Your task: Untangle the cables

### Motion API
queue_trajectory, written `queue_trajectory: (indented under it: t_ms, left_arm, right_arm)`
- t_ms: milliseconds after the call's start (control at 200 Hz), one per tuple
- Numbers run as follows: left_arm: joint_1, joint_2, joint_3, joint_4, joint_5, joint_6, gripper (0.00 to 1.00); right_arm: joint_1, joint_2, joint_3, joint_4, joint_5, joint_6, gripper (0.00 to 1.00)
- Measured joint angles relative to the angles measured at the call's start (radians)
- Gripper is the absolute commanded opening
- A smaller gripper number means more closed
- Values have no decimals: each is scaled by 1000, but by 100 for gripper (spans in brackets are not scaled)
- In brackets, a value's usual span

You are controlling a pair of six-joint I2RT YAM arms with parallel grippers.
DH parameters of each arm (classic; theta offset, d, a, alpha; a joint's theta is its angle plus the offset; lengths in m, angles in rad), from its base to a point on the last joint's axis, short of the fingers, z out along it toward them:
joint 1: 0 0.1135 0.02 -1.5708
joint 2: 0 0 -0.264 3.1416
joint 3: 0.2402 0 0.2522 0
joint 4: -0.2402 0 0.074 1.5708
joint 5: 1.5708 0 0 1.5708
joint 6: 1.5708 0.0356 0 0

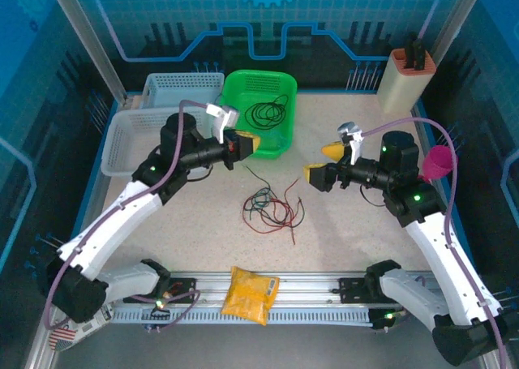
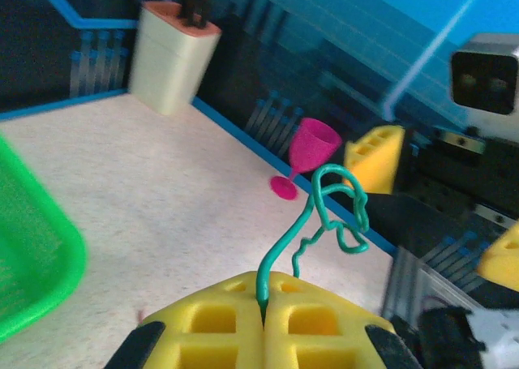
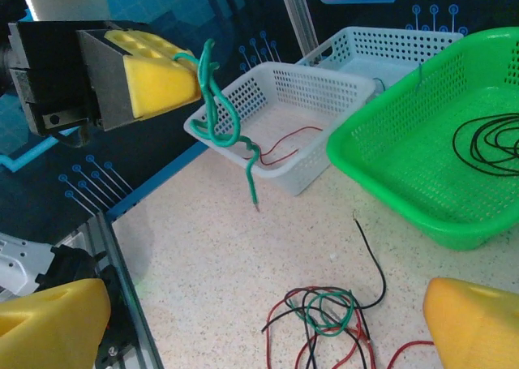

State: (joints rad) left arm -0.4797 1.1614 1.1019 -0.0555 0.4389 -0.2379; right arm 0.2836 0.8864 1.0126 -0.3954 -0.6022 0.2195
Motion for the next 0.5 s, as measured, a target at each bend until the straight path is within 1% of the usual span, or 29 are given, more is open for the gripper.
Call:
queue_trajectory:
  t_ms: [145, 290, 395, 500]
  left_arm:
    - [21, -62, 2, -72, -190, -6, 0]
    - [90, -72, 25, -186, -349, -19, 0]
    - [163, -72, 35, -240, -417, -26, 0]
    - [227, -67, 37, -260, -449, -26, 0]
  right_arm:
    - [0, 0, -2, 21, 0, 10, 100]
    - [3, 6, -2, 25, -3, 17, 100]
    - [5, 16, -2, 27, 1, 16, 100]
    - [10, 25, -2, 26, 10, 16, 100]
